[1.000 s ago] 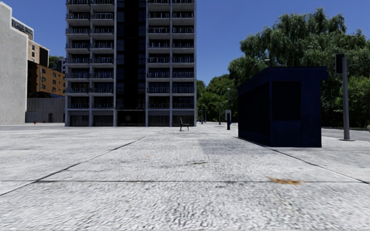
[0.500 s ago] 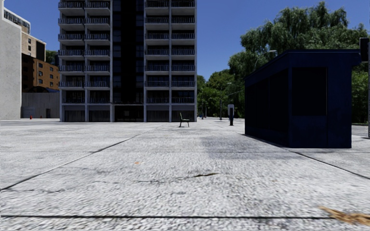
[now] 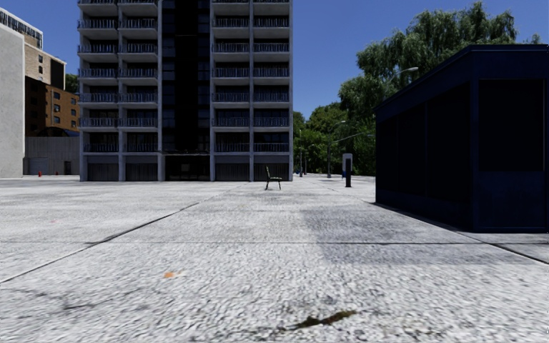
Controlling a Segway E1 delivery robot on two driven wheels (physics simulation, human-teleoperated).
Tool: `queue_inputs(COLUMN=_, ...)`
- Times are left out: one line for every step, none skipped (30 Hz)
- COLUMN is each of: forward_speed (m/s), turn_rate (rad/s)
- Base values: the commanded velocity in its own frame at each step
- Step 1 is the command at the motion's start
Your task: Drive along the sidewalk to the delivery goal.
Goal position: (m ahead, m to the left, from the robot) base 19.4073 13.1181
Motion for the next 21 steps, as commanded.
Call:
queue_inputs(forward_speed=2.00, turn_rate=-0.20)
queue_inputs(forward_speed=2.00, turn_rate=-0.24)
queue_inputs(forward_speed=2.00, turn_rate=-0.25)
queue_inputs(forward_speed=2.00, turn_rate=-0.25)
queue_inputs(forward_speed=2.00, turn_rate=-0.25)
queue_inputs(forward_speed=2.00, turn_rate=-0.25)
queue_inputs(forward_speed=2.00, turn_rate=-0.25)
queue_inputs(forward_speed=2.00, turn_rate=-0.23)
queue_inputs(forward_speed=2.00, turn_rate=-0.15)
queue_inputs(forward_speed=2.00, turn_rate=-0.07)
queue_inputs(forward_speed=2.00, turn_rate=-0.07)
queue_inputs(forward_speed=2.00, turn_rate=0.00)
queue_inputs(forward_speed=2.00, turn_rate=0.00)
queue_inputs(forward_speed=2.00, turn_rate=0.00)
queue_inputs(forward_speed=2.00, turn_rate=0.00)
queue_inputs(forward_speed=2.00, turn_rate=0.00)
queue_inputs(forward_speed=2.00, turn_rate=0.00)
queue_inputs(forward_speed=2.00, turn_rate=0.00)
queue_inputs(forward_speed=2.00, turn_rate=0.00)
queue_inputs(forward_speed=2.00, turn_rate=0.00)
queue_inputs(forward_speed=2.00, turn_rate=0.00)
